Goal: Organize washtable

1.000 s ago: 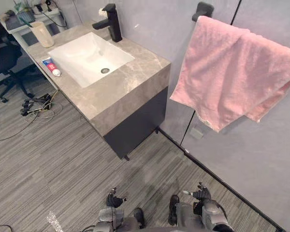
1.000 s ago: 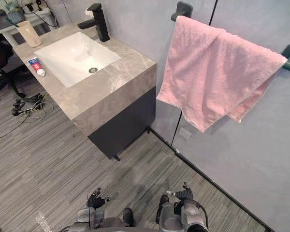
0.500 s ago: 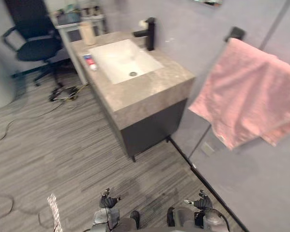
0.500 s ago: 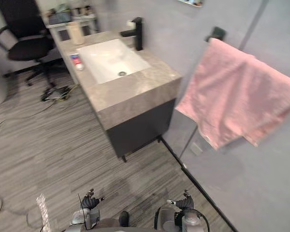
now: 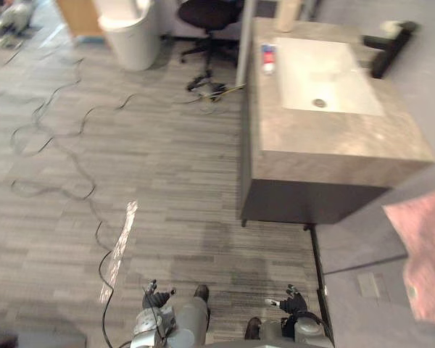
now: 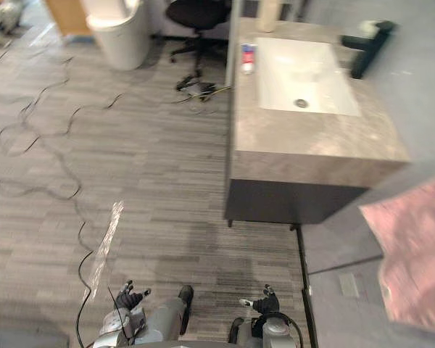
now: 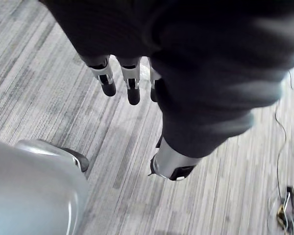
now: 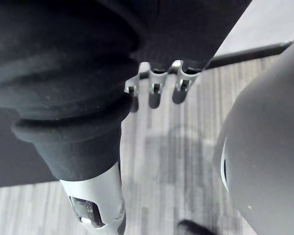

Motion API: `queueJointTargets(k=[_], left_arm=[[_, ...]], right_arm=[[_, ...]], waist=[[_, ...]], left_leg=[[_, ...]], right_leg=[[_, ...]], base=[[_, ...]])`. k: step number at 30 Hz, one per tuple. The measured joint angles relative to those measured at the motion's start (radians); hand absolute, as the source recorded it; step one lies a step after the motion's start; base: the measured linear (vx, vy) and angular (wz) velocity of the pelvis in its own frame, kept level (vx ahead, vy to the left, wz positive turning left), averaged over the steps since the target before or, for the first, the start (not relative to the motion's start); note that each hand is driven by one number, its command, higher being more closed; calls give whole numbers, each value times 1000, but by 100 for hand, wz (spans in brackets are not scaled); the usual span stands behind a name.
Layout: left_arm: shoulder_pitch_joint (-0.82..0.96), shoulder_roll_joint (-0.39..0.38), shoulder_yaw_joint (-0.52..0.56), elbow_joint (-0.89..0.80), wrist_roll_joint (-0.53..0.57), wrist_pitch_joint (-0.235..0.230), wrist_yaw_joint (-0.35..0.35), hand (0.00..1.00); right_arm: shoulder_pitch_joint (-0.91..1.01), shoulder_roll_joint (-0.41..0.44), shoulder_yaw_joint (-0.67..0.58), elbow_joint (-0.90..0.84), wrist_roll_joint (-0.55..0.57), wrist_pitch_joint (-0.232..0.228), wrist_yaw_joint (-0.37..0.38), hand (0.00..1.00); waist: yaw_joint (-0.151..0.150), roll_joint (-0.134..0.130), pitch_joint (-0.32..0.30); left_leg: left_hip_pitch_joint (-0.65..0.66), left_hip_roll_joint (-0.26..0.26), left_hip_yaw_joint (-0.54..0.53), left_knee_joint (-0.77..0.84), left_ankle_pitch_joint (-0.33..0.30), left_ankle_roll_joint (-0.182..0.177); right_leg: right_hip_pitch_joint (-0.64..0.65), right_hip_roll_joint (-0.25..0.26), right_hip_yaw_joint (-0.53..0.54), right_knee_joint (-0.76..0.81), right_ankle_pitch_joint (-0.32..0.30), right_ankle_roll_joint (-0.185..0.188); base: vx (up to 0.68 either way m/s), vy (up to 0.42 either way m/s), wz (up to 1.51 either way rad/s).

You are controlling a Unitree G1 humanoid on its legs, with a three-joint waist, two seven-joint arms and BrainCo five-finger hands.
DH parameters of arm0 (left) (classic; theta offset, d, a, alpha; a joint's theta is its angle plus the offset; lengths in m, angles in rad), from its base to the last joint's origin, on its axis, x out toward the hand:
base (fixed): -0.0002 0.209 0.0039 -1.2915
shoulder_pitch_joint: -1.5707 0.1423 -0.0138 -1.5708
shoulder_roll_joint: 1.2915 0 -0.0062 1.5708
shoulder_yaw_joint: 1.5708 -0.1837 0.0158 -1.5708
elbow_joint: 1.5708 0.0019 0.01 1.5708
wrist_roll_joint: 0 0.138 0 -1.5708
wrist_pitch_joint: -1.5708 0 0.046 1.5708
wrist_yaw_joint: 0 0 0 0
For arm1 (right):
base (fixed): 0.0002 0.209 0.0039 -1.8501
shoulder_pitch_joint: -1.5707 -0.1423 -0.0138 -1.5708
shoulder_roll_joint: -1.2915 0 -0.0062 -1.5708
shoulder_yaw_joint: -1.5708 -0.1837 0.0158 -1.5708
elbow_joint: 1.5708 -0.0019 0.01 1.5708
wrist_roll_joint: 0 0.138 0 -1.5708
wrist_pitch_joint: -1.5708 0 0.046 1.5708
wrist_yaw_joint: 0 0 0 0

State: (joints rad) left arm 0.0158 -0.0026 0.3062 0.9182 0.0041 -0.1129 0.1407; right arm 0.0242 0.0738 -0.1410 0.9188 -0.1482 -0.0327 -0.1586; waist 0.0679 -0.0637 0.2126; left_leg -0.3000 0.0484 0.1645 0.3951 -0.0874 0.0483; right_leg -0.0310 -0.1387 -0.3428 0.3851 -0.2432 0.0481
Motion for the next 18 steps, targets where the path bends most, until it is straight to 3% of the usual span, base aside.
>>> queueJointTargets(k=[2, 5, 6, 7, 8, 9, 10, 11, 12, 14, 15, 16, 17, 18], left_arm=[[4, -2, 0, -6, -19, -1, 15, 0], [5, -2, 0, -5, -42, -2, 16, 0], [-18, 6, 17, -5, -62, -4, 16, 0], [-18, 6, 23, -9, -78, -5, 15, 0], [-17, 6, 52, -18, -95, -8, 17, 0], [-1, 7, 52, -17, -102, -9, 18, 0], [4, 7, 56, -17, -110, -9, 18, 0], [-2, 11, 58, -15, -111, -7, 17, 0], [4, 22, 63, -14, -111, -7, 19, 0], [2, 38, 84, 9, -110, 2, 22, 0], [3, 42, 83, 17, -109, 6, 23, 0], [1, 43, 72, 34, -106, 17, 25, 0], [-1, 46, 54, 37, -102, 20, 26, 0], [-1, 45, 45, 36, -98, 20, 25, 0]], right_arm=[[-22, -1, -32, -1, 2, 0, -15, 0], [-69, -2, -49, -3, 4, -2, -17, 0], [-102, 8, -47, -1, 22, -6, -18, 0], [-106, 11, -49, -1, 22, -6, -20, 0], [-115, 9, -41, 0, 29, -3, -23, 0], [-102, 9, -39, 1, 34, -2, -27, 0], [-94, 10, -40, 2, 38, -1, -33, 0], [-84, 11, -44, 9, 41, 1, -39, 0], [-71, 9, -55, 24, 41, 4, -36, 0], [-66, 12, -69, 34, 41, 4, -35, 0], [-65, 12, -79, 34, 41, 4, -35, 0], [-66, 9, -86, 34, 41, 4, -34, 0], [-66, 2, -75, 34, 41, 4, -31, 0], [-65, 2, -63, 34, 41, 4, -31, 0]], waist=[[5, -1, 11], [33, -1, 12], [37, -14, 38], [40, -15, 44], [59, -7, 59], [56, 12, 50], [54, 22, 47], [57, 15, 47], [77, -15, 46], [91, -53, 33], [90, -58, 34], [81, -49, 38], [70, -41, 43], [61, -37, 44]], left_leg=[[10, -4, 120, -11, 22, 34], [2, -54, 109, -42, 27, 25], [-89, -28, 105, 103, -67, -4], [-100, -10, 105, 138, -85, 12], [-118, 79, 111, 202, -112, -23], [-120, 166, 104, 169, -106, -73], [-123, 201, 125, 166, -77, -102], [-121, 180, 139, 188, -95, -70], [-126, 148, 153, 229, -154, -41], [-109, 94, 184, 254, -211, -13], [-93, 77, 195, 253, -222, -1], [-33, 50, 216, 235, -244, 26], [13, 40, 224, 209, -251, 34], [49, 32, 225, 183, -252, 35]], right_leg=[[35, -28, -27, 2, -4, 4], [54, -51, -37, -50, -13, 18], [71, -83, -70, -107, -13, 54], [72, -87, -70, -107, -12, 54], [80, -89, -63, -106, -13, 58], [90, -84, -68, -108, -22, 81], [101, -88, -77, -105, -30, 101], [116, -120, -90, -100, -39, 116], [138, -150, -90, -134, -19, 135], [146, -209, -46, -123, 16, 179], [137, -233, -19, -82, 23, 173], [57, -277, 81, 110, 68, 96], [-6, -282, 141, 262, 105, 8], [-48, -270, 180, 361, 118, -16]], base=[[104, 177, 97], [51, 183, 59], [-62, 77, 49], [-67, 98, 42], [46, 191, 13], [46, 191, 23], [121, 301, 51], [201, 379, 40], [286, 457, 28], [330, 380, -3], [372, 391, -12], [351, 370, -15], [322, 345, -17], [280, 292, -16]])
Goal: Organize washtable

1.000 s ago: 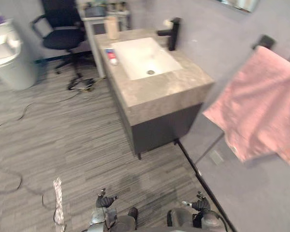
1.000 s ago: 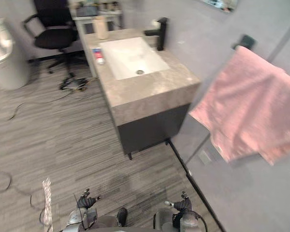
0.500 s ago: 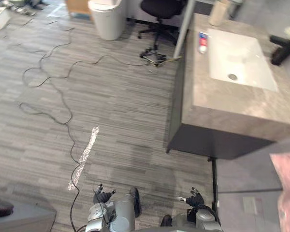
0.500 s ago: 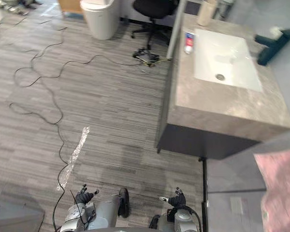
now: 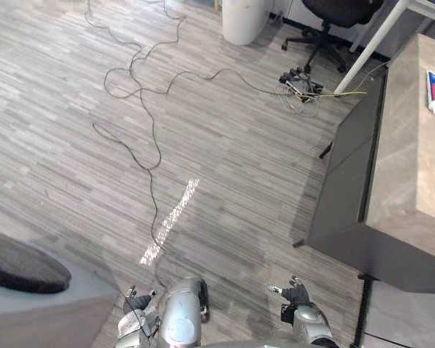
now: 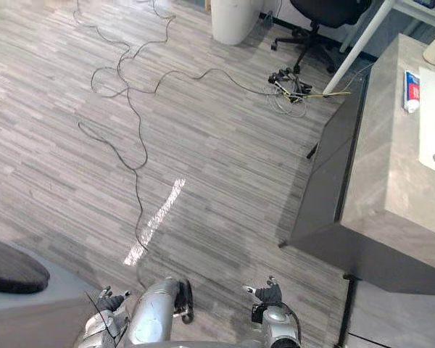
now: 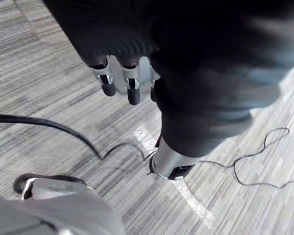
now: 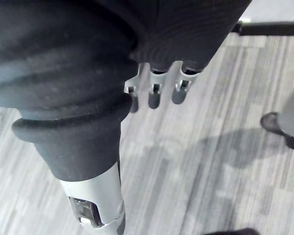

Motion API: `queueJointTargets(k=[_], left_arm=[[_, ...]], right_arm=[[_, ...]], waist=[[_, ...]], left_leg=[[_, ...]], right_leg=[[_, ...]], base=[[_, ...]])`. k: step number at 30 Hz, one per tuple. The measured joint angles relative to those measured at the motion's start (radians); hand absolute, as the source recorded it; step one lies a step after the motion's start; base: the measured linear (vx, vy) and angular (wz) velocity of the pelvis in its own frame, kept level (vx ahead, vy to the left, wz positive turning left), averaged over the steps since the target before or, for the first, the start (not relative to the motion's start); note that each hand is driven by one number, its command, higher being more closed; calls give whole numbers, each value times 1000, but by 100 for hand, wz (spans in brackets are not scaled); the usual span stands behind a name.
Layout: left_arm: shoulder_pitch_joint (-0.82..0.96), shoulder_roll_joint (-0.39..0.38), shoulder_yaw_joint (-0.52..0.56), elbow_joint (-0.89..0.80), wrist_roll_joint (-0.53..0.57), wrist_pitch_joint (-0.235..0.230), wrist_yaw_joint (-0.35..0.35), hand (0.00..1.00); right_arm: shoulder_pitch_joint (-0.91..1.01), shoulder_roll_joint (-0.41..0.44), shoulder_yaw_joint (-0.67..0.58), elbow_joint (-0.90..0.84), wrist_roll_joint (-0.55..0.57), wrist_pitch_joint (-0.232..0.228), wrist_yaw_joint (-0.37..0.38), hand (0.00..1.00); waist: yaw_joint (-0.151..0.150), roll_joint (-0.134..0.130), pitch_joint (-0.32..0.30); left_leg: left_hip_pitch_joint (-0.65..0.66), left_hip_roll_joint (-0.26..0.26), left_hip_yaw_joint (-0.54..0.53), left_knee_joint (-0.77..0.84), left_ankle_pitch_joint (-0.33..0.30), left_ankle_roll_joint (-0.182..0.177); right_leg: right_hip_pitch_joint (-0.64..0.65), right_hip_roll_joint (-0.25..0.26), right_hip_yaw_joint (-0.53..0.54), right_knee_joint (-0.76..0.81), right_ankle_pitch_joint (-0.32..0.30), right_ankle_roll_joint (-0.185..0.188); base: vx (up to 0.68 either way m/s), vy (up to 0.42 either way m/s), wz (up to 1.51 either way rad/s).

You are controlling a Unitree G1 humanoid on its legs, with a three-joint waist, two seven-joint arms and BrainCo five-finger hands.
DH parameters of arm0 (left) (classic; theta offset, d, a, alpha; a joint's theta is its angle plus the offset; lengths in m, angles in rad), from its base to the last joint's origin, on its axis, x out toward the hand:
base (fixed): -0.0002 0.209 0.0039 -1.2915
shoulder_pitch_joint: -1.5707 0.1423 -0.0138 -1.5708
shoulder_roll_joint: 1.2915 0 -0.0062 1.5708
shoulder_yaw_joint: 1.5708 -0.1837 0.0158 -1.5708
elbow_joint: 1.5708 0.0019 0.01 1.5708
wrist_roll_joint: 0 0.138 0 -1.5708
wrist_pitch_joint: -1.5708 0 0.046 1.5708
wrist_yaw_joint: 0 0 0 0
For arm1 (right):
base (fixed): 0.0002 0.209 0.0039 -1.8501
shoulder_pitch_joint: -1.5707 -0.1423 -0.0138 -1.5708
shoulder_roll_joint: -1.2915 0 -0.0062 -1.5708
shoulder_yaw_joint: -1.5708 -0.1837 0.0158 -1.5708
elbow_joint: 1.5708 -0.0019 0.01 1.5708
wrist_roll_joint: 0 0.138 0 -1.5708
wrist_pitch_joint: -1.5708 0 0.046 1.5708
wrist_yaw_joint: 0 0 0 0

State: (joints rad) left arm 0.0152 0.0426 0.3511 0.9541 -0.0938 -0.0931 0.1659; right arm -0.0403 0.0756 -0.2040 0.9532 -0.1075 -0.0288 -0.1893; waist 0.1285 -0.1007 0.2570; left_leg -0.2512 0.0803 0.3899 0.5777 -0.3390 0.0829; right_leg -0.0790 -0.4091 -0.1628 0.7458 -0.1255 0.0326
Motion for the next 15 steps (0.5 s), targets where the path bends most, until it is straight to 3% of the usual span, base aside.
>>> queueJointTargets(k=[2, 4, 6, 8, 11, 12, 14, 15], left_arm=[[-3, -13, -29, -2, 17, 0, -3, 0], [-9, -28, -43, -1, 23, 0, -11, 0], [-19, -34, -49, 4, 27, 0, -13, 0], [-33, -41, -63, 12, 28, 0, -14, 0], [-32, -47, -89, 17, 42, 0, -35, 0], [-23, -55, -83, 19, 68, 1, -38, 0], [-6, -83, -68, 20, 97, 3, -43, 0], [3, -83, -57, 17, 108, 2, -51, 0]], right_arm=[[8, 7, 24, -4, 0, -5, 1, 0], [20, 9, 36, -25, 0, -7, 0, 0], [26, 7, 40, -57, -1, -11, 3, 0], [26, -2, 39, -64, -1, -18, 18, 0], [31, -1, 38, -55, -2, -31, 20, 0], [49, -2, 34, -57, -2, -33, 21, 0], [56, -13, 11, -67, -12, -34, 22, 0], [57, -14, 12, -74, -12, -32, 23, 0]], waist=[[-22, 23, 4], [-45, 27, 3], [-62, 24, 2], [-69, 26, 4], [-91, 14, -4], [-106, 2, -13], [-117, 63, -45], [-118, 85, -40]], left_leg=[[140, -19, 24, -130, -3, -6], [220, -30, 53, -196, -2, -8], [284, -48, 84, -245, -5, -11], [357, -79, 110, -303, -7, -15], [446, -147, 69, -379, -21, -41], [486, -173, 29, -384, -34, -64], [471, -109, -19, -276, -42, -77], [426, -63, -29, -97, -37, -84]], right_leg=[[-148, 99, 61, 218, -35, 19], [-233, 156, -18, 228, -76, 11], [-305, 200, -130, 146, -102, -2], [-326, 261, -266, -59, -93, -18], [-303, 343, -307, -280, -5, -137], [-284, 364, -286, -310, 68, -264], [-242, 404, -312, -318, 13, -244], [-195, 427, -300, -341, -6, -232]], base=[[267, 240, -34], [281, 185, -39], [351, 169, -42], [372, 140, -25], [460, 93, 33], [627, 60, 61], [683, 12, 29], [574, 0, -17]])
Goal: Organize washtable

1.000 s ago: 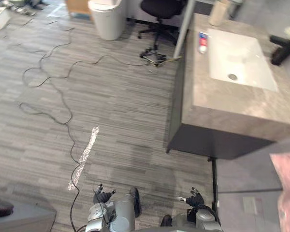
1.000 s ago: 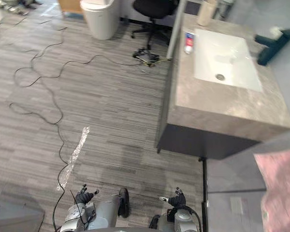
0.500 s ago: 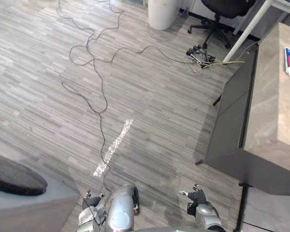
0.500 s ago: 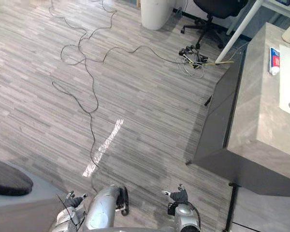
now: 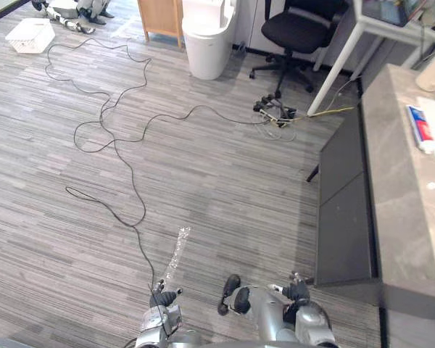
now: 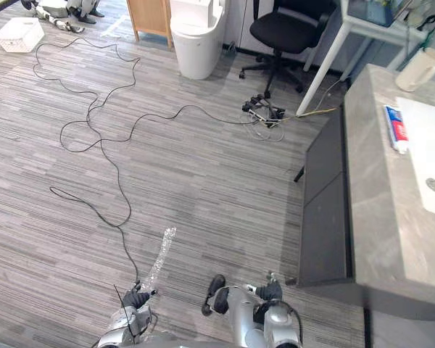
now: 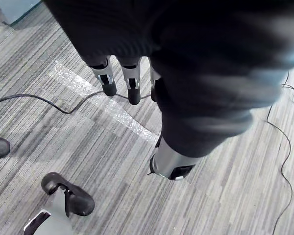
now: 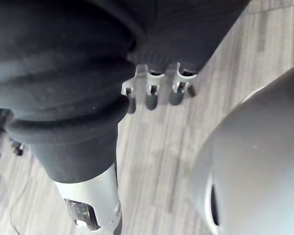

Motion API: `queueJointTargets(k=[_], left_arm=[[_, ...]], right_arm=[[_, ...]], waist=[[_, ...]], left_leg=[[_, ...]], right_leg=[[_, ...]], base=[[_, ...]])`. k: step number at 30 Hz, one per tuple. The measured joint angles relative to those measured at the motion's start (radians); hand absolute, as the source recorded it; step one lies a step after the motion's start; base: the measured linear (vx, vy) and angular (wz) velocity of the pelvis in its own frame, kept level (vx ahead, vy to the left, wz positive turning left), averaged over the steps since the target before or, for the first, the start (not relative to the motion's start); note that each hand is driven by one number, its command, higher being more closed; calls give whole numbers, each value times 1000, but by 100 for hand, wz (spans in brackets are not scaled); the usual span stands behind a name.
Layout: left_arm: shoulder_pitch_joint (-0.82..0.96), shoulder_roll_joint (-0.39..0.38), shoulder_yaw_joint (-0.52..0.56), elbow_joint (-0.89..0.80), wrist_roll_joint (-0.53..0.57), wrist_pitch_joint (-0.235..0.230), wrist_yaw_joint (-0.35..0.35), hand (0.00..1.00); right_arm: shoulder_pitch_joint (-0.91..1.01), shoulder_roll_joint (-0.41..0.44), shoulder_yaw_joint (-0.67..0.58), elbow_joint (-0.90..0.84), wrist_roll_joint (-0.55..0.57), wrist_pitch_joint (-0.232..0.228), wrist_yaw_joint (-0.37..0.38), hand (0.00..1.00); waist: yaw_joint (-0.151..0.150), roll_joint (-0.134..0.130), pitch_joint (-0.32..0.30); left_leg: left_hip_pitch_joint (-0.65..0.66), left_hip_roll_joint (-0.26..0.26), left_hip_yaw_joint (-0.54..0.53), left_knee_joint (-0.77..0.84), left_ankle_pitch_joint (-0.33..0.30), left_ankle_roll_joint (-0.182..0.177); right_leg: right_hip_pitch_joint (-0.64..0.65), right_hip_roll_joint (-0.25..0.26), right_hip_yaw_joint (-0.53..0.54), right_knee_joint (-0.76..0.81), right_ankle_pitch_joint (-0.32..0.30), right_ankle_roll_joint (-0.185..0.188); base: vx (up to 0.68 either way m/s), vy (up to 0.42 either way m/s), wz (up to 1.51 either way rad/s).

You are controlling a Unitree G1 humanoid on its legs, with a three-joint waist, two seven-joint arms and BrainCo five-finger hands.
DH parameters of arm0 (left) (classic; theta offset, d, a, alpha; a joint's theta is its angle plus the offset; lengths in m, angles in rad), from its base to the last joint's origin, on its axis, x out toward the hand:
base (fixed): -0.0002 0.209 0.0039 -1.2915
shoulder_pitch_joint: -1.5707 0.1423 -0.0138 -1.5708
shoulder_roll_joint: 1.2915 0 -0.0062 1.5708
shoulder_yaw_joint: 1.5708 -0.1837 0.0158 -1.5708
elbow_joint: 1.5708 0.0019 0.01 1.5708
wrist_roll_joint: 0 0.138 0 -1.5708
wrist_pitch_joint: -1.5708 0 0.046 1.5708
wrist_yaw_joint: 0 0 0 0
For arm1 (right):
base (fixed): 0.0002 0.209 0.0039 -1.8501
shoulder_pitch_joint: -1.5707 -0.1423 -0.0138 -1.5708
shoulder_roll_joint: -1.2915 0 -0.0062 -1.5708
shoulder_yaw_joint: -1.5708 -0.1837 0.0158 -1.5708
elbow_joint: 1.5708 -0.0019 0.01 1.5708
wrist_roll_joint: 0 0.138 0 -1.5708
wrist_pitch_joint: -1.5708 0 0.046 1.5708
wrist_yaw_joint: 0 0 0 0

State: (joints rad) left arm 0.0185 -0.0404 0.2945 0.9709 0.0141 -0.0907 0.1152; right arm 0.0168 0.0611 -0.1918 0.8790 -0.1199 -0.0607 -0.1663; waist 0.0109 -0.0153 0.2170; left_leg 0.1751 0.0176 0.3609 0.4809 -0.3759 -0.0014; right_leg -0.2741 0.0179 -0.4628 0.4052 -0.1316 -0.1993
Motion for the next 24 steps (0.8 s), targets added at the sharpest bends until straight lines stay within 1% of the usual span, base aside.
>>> queueJointTargets(k=[1, 2, 3, 4, 5, 6, 7, 8, 9, 10, 11, 13, 14, 15, 16, 17, 18, 19, 20, 21, 22, 23, 24], left_arm=[[4, 0, 10, 0, 2, 2, -2, 0], [14, 3, 20, -1, 3, 6, -4, 0], [26, 8, 24, -5, 4, 7, -6, 0], [29, 12, 24, -11, 4, 6, -6, 0], [32, 19, 23, -26, 4, 6, -6, 0], [32, 20, 22, -31, 3, 6, -6, 0], [33, 18, 24, -46, -2, 0, -4, 0], [34, 10, 27, -58, -2, -5, -4, 0], [34, 9, 29, -58, -2, -7, -4, 0], [33, 5, 31, -58, -3, -10, -4, 0], [33, 2, 26, -57, -6, -22, -4, 0], [35, -4, 26, -58, -8, -31, -1, 0], [39, -4, 26, -55, -14, -36, -1, 0], [42, 0, 28, -55, -14, -36, -1, 0], [42, 15, 39, -52, -12, -35, -1, 0], [37, 25, 63, -50, -13, -36, 0, 0], [38, 26, 72, -49, -13, -34, 2, 0], [37, 31, 72, -44, -12, -29, 3, 0], [31, 34, 70, -24, -12, -23, 3, 0], [29, 33, 69, -6, -12, -22, 8, 0], [27, 33, 69, 3, -12, -22, 13, 0], [18, 33, 68, 20, -12, -18, 20, 0], [19, 33, 62, 21, -12, -13, 20, 0]], right_arm=[[0, 0, 2, -1, 1, 1, 0, 0], [0, 4, 12, 0, 2, 4, 0, 0], [2, 12, 17, 2, 4, 9, 0, 0], [2, 15, 20, 7, 7, 12, -3, 0], [2, 18, 26, 21, 12, 22, -4, 0], [4, 18, 27, 27, 13, 27, -4, 0], [6, 20, 25, 41, 13, 28, -4, 0], [6, 21, 22, 41, 14, 29, -5, 0], [1, 21, 20, 39, 14, 29, -5, 0], [2, 22, 9, 41, 14, 29, -5, 0], [2, 20, 5, 42, 13, 32, -6, 0], [3, 20, 4, 43, 11, 32, -5, 0], [11, 22, 4, 43, 9, 34, -6, 0], [15, 22, 5, 43, 5, 36, -5, 0], [31, 17, 21, 52, -1, 40, -3, 0], [38, 21, 24, 52, -9, 43, -2, 0], [38, 21, 22, 49, -10, 43, -2, 0], [38, 21, 21, 48, -11, 43, -2, 0], [41, 20, 21, 54, -11, 43, 0, 0], [39, 19, 20, 53, -12, 40, 4, 0], [38, 18, 24, 50, -15, 38, 8, 0], [37, 14, 27, 49, -29, 31, 15, 0], [33, 12, 27, 50, -35, 29, 16, 0]], waist=[[1, 12, -1], [9, 25, -2], [11, 24, 2], [13, 19, 4], [24, 5, 7], [33, 0, 8], [52, -4, 6], [60, -4, 7], [58, -4, 8], [59, -7, 9], [61, -1, 6], [62, 4, 4], [67, 12, -6], [67, 8, -17], [75, -16, -31], [91, -54, -44], [90, -61, -46], [85, -65, -45], [84, -61, -43], [86, -57, -42], [83, -55, -42], [83, -49, -44], [83, -48, -45]], left_leg=[[-38, 34, -9, 123, 18, -24], [-126, 103, -42, 368, 43, -33], [-189, 142, -71, 509, 39, -32], [-218, 152, -87, 544, 34, -28], [-272, 158, -117, 561, 29, -19], [-299, 160, -132, 552, 28, -17], [-348, 168, -155, 489, 28, -18], [-392, 167, -187, 388, 28, -18], [-417, 161, -220, 337, 29, -20], [-454, 134, -298, 226, 34, -28], [-492, 95, -414, 105, 56, -63], [-499, 85, -480, 19, 77, -93], [-493, 87, -485, 29, 143, -123], [-488, 79, -473, 58, 162, -100], [-482, 64, -412, 100, 140, -60], [-455, 62, -326, 103, 123, -22], [-439, 62, -297, 103, 114, -5], [-411, 61, -263, 101, 106, 9], [-358, 62, -222, 81, 101, 16], [-294, 61, -178, 43, 101, 16], [-263, 61, -158, 21, 101, 17], [-205, 62, -127, -40, 98, 22], [-152, 62, -91, -104, 98, 26]], right_leg=[[28, 22, 14, -19, -7, -1], [82, 62, 56, -44, -29, -2], [136, 83, 96, -50, -55, -1], [162, 87, 119, -55, -64, 5], [209, 86, 179, -64, -75, 19], [231, 84, 214, -76, -78, 26], [264, 78, 279, -93, -77, 34], [289, 68, 344, -103, -87, 55], [300, 63, 372, -109, -90, 63], [317, 47, 434, -111, -105, 86], [325, 24, 512, -110, -137, 121], [329, 14, 577, -95, -167, 152], [337, 6, 665, -61, -214, 191], [342, -4, 696, -55, -229, 211], [343, -40, 746, -37, -236, 246], [298, -73, 762, 38, -225, 283], [274, -81, 760, 83, -208, 312], [239, -94, 740, 157, -172, 341], [189, -116, 691, 270, -148, 361], [146, -154, 587, 354, -147, 344], [131, -178, 525, 376, -150, 332], [109, -206, 401, 377, -162, 302], [93, -208, 313, 336, -172, 286]], base=[[541, 33, -68], [525, 61, -95], [505, 63, -103], [472, 81, -111], [350, 72, -101], [419, 123, -145], [397, 174, -156], [390, 205, -151], [375, 268, -136], [433, 407, -149], [422, 437, -155], [374, 436, -142], [438, 511, -149], [542, 633, -178], [444, 520, -157], [409, 491, -154], [352, 456, -128], [290, 418, -106], [321, 459, -127], [240, 344, -112], [197, 287, -106], [174, 234, -90], [164, 199, -83]])
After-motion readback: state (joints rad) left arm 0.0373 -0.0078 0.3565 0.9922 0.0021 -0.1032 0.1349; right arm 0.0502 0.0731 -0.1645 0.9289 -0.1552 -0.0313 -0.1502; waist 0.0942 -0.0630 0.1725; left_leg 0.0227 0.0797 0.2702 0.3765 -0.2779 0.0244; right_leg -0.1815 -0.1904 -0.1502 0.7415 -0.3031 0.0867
